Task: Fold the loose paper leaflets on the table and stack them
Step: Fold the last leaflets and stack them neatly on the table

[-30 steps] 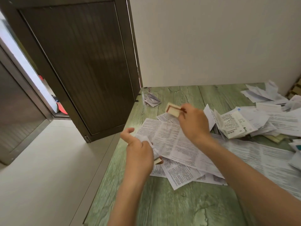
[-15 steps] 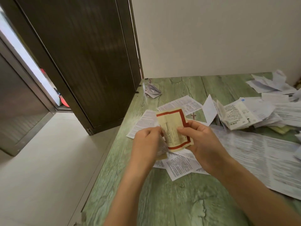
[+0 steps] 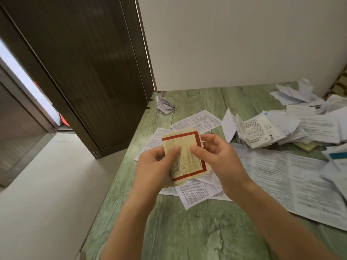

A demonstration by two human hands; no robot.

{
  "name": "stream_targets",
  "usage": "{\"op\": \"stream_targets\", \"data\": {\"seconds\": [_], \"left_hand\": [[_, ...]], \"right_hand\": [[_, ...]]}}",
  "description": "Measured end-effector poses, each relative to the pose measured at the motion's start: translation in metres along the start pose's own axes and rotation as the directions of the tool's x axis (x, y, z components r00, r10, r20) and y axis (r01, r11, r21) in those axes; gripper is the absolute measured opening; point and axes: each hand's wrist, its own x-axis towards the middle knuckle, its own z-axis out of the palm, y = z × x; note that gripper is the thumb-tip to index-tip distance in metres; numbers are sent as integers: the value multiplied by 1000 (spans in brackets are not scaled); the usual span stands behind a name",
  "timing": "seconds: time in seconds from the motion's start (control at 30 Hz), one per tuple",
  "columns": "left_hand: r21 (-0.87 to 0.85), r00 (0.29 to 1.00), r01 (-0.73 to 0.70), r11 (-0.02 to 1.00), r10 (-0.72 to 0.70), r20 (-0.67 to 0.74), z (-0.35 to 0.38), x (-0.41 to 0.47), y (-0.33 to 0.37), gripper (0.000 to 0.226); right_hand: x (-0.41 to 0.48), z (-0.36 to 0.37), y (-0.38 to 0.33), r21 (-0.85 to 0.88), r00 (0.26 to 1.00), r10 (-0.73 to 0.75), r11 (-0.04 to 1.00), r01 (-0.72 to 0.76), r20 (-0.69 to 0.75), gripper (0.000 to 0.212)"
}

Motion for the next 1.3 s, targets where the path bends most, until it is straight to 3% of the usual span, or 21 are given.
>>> {"op": "stream_targets", "data": {"seconds": [0.17,0.43,0.83,0.97,1.1,1.3], "left_hand": [[-13,1000,-14,1000,14,17,-6,0,-3,16],[31,999,-30,999,31,-22,-11,3,-7,16],[50,998,62,997,-62,1,-11,4,-8,21],[72,999,23,997,-25,27,-7,0,-7,18],[67,997,-41,997,46,-67,-5,0,-8,19],[37,1000,16,999,-16,-15,-6,0,-7,15]], "right_hand": [[1,-5,-7,-40,996,-3,999,6,84,8],[3,-7,-5,-70,996,-20,997,26,85,15],[2,-5,-5,-43,997,-72,996,73,37,14],[2,-7,-4,-60,996,-45,997,50,78,12],[1,-6,-5,-88,997,-59,994,63,49,23],[0,-5,-6,-103,997,-66,992,71,50,16]]}}
